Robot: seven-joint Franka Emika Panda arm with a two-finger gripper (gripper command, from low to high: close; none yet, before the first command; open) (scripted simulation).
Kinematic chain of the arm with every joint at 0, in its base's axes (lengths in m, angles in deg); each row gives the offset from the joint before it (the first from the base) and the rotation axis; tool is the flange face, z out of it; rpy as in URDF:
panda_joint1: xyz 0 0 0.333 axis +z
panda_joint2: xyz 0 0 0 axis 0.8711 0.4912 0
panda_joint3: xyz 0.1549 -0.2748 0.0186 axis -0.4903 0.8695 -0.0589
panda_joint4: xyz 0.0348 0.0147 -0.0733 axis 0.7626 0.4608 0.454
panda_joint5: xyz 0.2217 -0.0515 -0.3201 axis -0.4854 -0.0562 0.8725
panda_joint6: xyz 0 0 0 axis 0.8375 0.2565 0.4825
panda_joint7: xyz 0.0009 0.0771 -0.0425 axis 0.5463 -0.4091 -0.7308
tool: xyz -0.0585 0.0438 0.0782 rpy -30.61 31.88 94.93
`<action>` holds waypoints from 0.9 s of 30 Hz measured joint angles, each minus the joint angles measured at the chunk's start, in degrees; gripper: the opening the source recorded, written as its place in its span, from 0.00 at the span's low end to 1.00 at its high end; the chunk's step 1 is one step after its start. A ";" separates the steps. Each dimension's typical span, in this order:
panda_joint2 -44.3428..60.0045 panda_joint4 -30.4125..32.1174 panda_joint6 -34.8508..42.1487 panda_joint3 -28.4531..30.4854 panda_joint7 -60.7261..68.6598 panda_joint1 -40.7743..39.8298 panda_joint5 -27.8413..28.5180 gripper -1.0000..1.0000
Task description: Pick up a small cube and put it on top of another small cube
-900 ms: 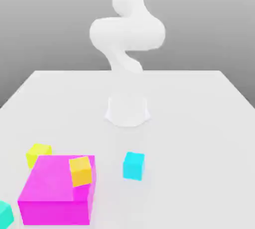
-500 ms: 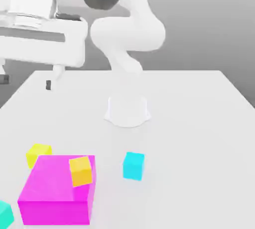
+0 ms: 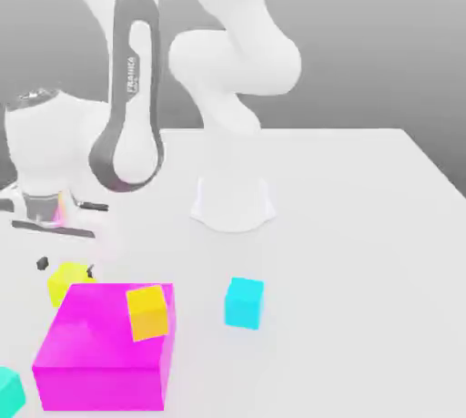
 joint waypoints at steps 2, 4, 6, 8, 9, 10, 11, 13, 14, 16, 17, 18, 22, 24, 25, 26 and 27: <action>0.00 0.00 0.02 0.00 -0.01 0.00 0.01 0.00; -0.01 0.00 0.09 0.00 -0.06 -0.02 0.06 0.00; 0.82 -0.20 -0.56 -1.22 0.53 -1.08 -0.69 0.00; -1.07 0.29 0.91 1.13 -1.09 0.81 1.39 0.00; -2.76 0.71 2.18 3.09 -2.78 2.26 3.61 0.00; -4.67 1.18 3.56 5.14 -4.72 3.70 6.20 0.00; -6.72 1.65 5.04 6.76 -7.02 4.58 9.31 0.00; -11.03 2.53 8.15 8.75 -11.56 5.09 15.51 0.00; -12.13 2.10 9.62 9.33 -13.59 5.45 17.04 0.00; -11.75 -0.84 12.22 9.25 -17.95 6.34 17.53 0.00; -11.05 -2.71 13.45 9.12 -20.17 6.79 17.24 0.00; -10.22 -4.69 14.67 8.98 -22.42 7.25 16.84 0.00; -6.55 -12.92 19.47 8.38 -31.78 9.08 15.25 0.00; -4.68 -17.08 21.89 8.14 -36.58 10.11 14.53 0.00; -3.74 -19.16 23.09 8.05 -39.00 10.66 14.20 0.00; -2.81 -21.24 24.29 7.98 -41.43 11.22 13.88 0.00; -1.88 -23.32 25.49 7.92 -43.88 11.79 13.57 0.00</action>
